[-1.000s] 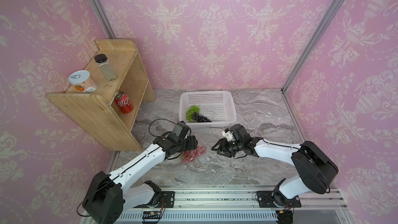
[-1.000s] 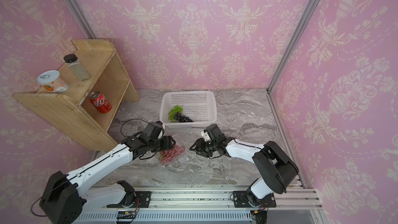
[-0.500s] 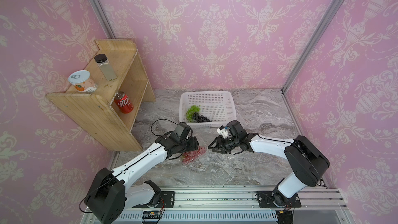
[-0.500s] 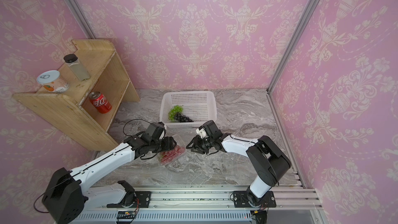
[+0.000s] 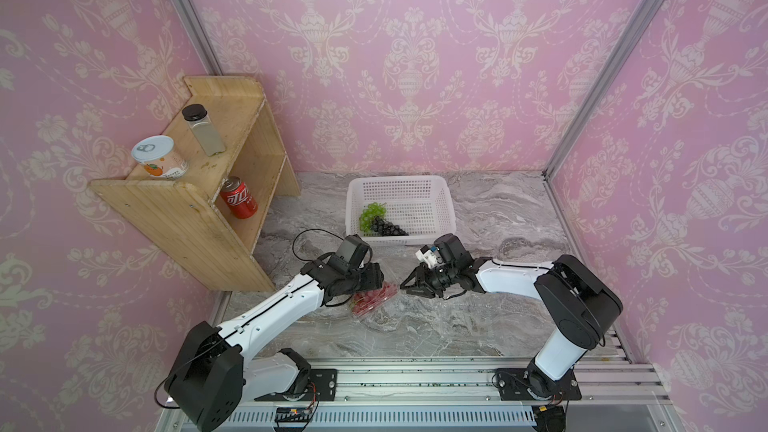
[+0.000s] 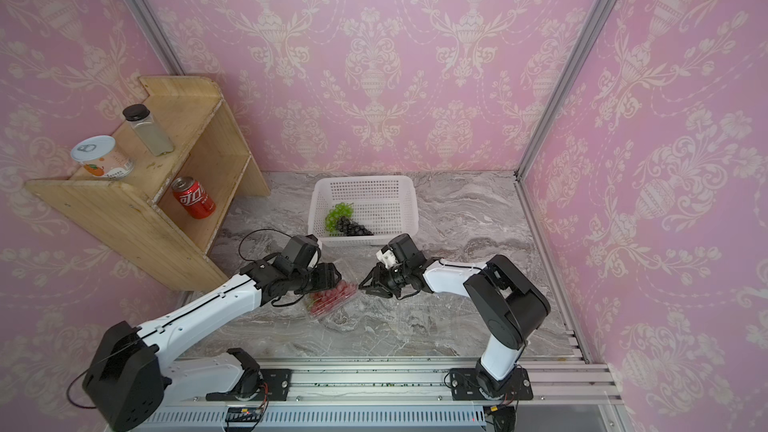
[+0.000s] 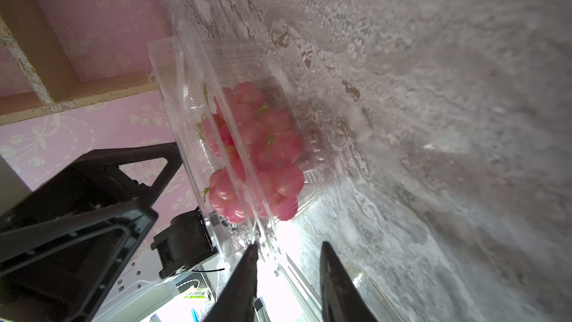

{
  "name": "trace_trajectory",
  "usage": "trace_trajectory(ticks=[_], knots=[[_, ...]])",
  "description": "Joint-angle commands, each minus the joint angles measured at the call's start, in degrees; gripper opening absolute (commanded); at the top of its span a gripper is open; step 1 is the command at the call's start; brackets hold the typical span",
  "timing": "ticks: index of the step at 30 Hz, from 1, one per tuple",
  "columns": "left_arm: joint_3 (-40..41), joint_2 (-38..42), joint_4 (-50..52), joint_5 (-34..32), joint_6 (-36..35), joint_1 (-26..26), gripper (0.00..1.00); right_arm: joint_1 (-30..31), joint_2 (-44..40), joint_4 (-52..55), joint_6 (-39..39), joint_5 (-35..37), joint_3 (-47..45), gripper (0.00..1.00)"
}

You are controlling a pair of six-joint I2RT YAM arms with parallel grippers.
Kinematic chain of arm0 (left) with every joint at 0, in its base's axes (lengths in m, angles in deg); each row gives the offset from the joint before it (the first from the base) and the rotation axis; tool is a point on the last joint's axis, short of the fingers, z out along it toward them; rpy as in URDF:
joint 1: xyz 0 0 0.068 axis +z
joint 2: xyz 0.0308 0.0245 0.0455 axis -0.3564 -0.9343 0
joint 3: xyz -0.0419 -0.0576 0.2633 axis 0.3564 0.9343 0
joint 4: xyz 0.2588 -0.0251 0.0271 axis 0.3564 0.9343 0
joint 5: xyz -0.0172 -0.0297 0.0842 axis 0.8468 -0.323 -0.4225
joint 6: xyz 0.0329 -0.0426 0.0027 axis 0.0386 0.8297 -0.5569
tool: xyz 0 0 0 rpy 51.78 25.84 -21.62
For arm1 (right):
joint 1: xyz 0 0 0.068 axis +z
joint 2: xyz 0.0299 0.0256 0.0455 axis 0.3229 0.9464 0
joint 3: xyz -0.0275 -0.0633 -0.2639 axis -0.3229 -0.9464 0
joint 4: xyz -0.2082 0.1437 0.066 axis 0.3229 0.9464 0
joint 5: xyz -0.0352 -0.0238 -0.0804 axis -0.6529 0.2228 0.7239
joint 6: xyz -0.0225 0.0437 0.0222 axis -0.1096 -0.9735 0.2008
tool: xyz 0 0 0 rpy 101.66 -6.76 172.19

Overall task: Pack grapes into containers
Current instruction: Close the packing box at the center of the board.

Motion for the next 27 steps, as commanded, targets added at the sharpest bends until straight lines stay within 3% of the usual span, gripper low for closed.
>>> trace_trajectory(ticks=[1, 27], knots=[[-1.0, -0.4, 1.6, 1.2, -0.8, -0.4, 0.67, 0.1, 0.9, -1.5, -1.4, -0.9, 1.7, 0.32], [0.3, -0.8, 0.2, 2.3, -0.5, -0.4, 0.67, 2.4, 3.8, -8.6, -6.2, 0.8, 0.7, 0.18]])
